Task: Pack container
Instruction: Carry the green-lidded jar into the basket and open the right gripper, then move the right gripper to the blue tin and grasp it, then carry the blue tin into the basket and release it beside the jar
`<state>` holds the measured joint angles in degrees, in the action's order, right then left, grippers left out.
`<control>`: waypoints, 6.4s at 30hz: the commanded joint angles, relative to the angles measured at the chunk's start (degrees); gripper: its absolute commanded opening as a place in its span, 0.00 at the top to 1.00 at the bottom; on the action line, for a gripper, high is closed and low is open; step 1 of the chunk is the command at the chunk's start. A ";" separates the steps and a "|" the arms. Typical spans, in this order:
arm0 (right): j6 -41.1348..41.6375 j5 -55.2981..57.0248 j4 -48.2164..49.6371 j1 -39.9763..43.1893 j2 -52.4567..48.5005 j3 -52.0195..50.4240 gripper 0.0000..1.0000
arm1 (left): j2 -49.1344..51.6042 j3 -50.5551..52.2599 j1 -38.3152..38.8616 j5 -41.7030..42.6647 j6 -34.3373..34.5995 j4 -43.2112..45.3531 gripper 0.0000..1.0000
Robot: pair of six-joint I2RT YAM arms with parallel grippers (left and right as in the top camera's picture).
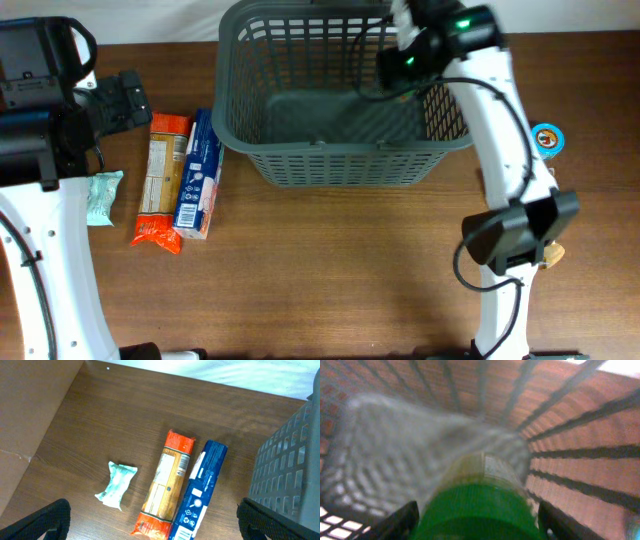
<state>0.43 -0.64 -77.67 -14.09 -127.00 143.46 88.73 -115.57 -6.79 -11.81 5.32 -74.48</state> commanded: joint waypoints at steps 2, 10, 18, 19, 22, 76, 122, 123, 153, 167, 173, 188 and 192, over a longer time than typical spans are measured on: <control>-0.02 1.31 -3.58 1.31 4.48 11.63 0.36 | 0.46 0.02 -0.24 0.44 -1.11 -0.04 0.00; 0.00 0.94 -4.46 0.94 3.63 8.46 0.41 | 0.46 0.02 -0.24 0.44 -1.11 -0.11 0.00; 0.00 10.36 -5.22 5.25 5.03 8.59 0.35 | 0.46 0.02 -0.24 0.39 -1.11 -0.13 0.00; 0.02 10.21 -5.35 6.60 5.31 8.59 0.35 | 0.46 0.02 -0.24 0.39 -1.11 -0.11 0.00; 0.02 8.46 -5.75 11.72 6.29 8.59 0.34 | 0.46 0.02 -0.24 0.39 -1.11 -0.09 0.00; 1.97 2.62 26.03 38.93 -7.41 -35.28 0.10 | 0.46 0.02 -0.24 0.42 -1.09 -0.11 0.01; 6.32 -23.56 -10.01 38.62 -8.22 30.69 0.89 | 0.46 0.02 -0.24 0.44 -1.09 -0.13 0.01; 7.17 -24.46 -11.02 38.47 -8.22 34.97 0.89 | 0.46 0.02 -0.24 0.42 -1.09 -0.13 0.01; 2.82 3.98 -2.19 -2.80 -0.85 13.60 0.95 | 0.46 0.02 -0.24 0.42 -1.09 -0.11 0.01; 2.84 0.09 7.58 -2.84 -0.87 -12.17 0.95 | 0.46 0.02 -0.24 0.42 -1.09 -0.11 0.01; 2.82 -2.51 10.34 -2.91 -0.87 -19.41 0.95 | 0.46 0.02 -0.24 0.42 -1.09 -0.11 0.01; 1.29 -7.76 11.98 -5.29 -0.87 -22.01 0.92 | 0.46 0.02 -0.24 0.42 -1.09 -0.11 0.01; 1.29 -7.76 12.13 -5.44 -0.87 -22.01 0.92 | 0.46 0.02 -0.24 0.42 -1.09 -0.11 0.01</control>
<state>2.31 -7.49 -65.71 -19.29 -128.01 121.91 88.75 -115.57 -6.79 -11.81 5.13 -74.50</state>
